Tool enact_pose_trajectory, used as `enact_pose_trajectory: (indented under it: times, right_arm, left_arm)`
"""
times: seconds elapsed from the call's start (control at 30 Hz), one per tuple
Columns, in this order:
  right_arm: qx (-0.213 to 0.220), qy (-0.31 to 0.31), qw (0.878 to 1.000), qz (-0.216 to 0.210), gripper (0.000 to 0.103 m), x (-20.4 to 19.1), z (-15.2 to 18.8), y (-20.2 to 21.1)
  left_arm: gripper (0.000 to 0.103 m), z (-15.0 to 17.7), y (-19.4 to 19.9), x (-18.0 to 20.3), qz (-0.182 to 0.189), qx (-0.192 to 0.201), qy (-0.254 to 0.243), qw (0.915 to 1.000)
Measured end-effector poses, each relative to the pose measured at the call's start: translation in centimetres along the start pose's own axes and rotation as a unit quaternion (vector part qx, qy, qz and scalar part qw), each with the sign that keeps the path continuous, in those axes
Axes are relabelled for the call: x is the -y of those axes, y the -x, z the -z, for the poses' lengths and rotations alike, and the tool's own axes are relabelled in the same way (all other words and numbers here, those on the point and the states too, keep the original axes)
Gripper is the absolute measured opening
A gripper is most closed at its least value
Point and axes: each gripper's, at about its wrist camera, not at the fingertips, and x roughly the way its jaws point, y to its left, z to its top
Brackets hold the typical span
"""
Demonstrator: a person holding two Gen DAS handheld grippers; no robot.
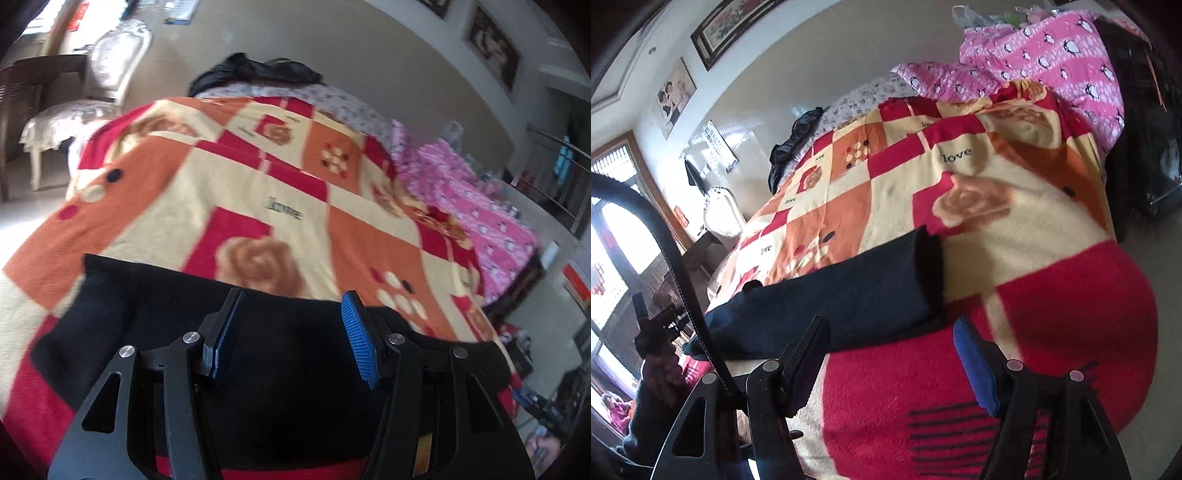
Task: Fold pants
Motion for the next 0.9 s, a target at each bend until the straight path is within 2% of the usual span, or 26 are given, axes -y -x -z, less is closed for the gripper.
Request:
enact_pose_trajectory:
  times: [0.07,0.13,0.27,0.43,0.57,0.7,0.73,0.77,0.8,0.87,0.9]
  right_arm:
    - [-0.013,-0.034,0.999,-0.021,0.068,0.6,0.4,-0.8]
    - [-0.002,-0.062,0.997,-0.035,0.068,1.2,0.5,-1.3]
    - [0.003,-0.105,0.993,-0.045,0.068,1.7,0.1,-2.1]
    - [0.025,-0.148,0.988,-0.037,0.068,2.0,-0.5,-2.9]
    - [0.045,-0.166,0.984,-0.042,0.068,2.0,0.4,-2.0]
    - [0.045,-0.126,0.991,-0.014,0.067,1.0,-0.4,-2.8]
    - [0.047,-0.112,0.993,-0.004,0.065,0.7,-0.6,-3.1]
    - [0.043,-0.099,0.994,0.008,0.057,0.6,-0.7,-3.4]
    - [0.036,-0.091,0.995,0.021,0.053,0.5,-0.7,-3.7]
    - [0.039,-0.089,0.995,0.039,0.035,0.8,-0.4,-3.6]
    - [0.042,-0.088,0.994,0.039,0.033,1.1,-0.2,-3.5]
  left_arm:
    - [0.054,1.1,-1.1,2.2,0.048,-0.037,-0.032,0.9977]
    - [0.054,1.9,-2.5,3.8,0.068,-0.076,-0.062,0.9929]
    - [0.054,2.6,-5.1,4.1,0.027,-0.127,-0.070,0.9891]
    - [0.054,2.8,-5.0,4.1,0.027,-0.126,-0.067,0.9894]
    - [0.054,3.1,-4.6,3.8,0.025,-0.124,-0.069,0.9896]
    - [0.054,3.1,-4.6,3.9,0.021,-0.123,-0.072,0.9895]
    - [0.054,3.1,-4.6,3.8,0.022,-0.123,-0.072,0.9895]
    - [0.054,3.1,-4.7,3.9,0.022,-0.124,-0.071,0.9895]
    - [0.054,3.1,-4.7,3.8,0.024,-0.124,-0.070,0.9896]
    - [0.054,3.1,-4.7,3.8,0.025,-0.123,-0.068,0.9897]
    - [0.054,3.1,-4.7,3.8,0.024,-0.123,-0.069,0.9897]
